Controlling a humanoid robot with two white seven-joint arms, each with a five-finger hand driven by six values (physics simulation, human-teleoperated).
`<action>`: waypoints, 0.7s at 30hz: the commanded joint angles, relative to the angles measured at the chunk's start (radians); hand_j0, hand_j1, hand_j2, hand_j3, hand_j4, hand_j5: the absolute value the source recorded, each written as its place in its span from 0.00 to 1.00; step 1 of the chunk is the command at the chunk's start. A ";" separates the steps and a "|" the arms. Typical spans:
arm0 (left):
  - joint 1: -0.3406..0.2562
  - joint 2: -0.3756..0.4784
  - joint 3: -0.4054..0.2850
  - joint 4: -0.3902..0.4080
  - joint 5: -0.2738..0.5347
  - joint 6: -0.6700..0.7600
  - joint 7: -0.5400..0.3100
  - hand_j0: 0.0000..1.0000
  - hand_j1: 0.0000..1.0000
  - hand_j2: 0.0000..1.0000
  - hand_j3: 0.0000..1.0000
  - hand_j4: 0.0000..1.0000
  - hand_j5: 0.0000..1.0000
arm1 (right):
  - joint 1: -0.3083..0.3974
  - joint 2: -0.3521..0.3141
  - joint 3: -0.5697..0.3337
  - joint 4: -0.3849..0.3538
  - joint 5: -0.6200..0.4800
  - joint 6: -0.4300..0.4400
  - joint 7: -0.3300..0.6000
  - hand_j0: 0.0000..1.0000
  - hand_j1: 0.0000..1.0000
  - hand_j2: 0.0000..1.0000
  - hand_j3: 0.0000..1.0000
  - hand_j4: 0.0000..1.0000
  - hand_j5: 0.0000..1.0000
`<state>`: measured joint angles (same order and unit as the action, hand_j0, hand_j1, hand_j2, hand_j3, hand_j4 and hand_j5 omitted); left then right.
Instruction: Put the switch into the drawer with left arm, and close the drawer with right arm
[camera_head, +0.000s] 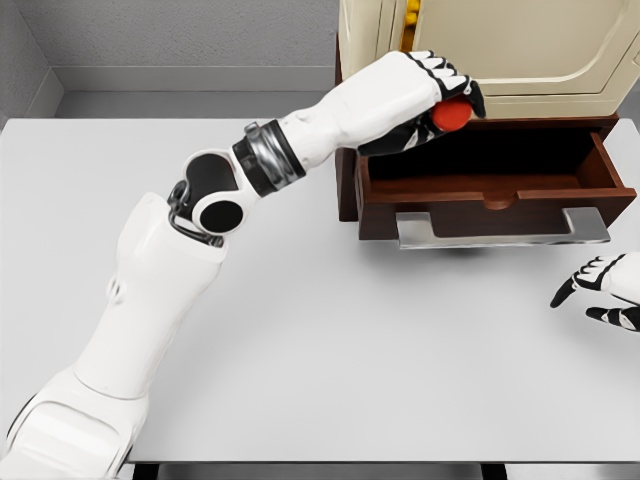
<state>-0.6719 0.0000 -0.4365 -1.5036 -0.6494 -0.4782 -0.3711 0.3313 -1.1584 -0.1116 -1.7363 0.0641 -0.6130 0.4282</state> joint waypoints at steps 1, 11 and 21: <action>0.000 0.000 -0.004 0.033 0.004 0.001 0.000 0.42 0.42 0.42 0.42 0.42 0.42 | 0.000 -0.001 0.001 0.000 -0.009 0.002 0.000 0.59 0.59 0.59 0.59 0.59 0.59; -0.006 0.000 -0.016 0.034 0.004 0.000 -0.002 0.79 0.79 0.79 0.79 0.79 0.79 | -0.002 -0.001 0.000 0.000 -0.009 0.002 0.000 0.60 0.60 0.60 0.60 0.60 0.60; -0.006 0.000 -0.031 0.026 0.004 0.000 -0.002 0.79 0.79 0.79 0.79 0.79 0.79 | -0.002 -0.001 0.000 0.001 -0.009 0.002 0.000 0.60 0.60 0.60 0.60 0.60 0.60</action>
<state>-0.6780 0.0000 -0.4640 -1.4762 -0.6516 -0.4802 -0.3735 0.3298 -1.1582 -0.1120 -1.7350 0.0622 -0.6130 0.4283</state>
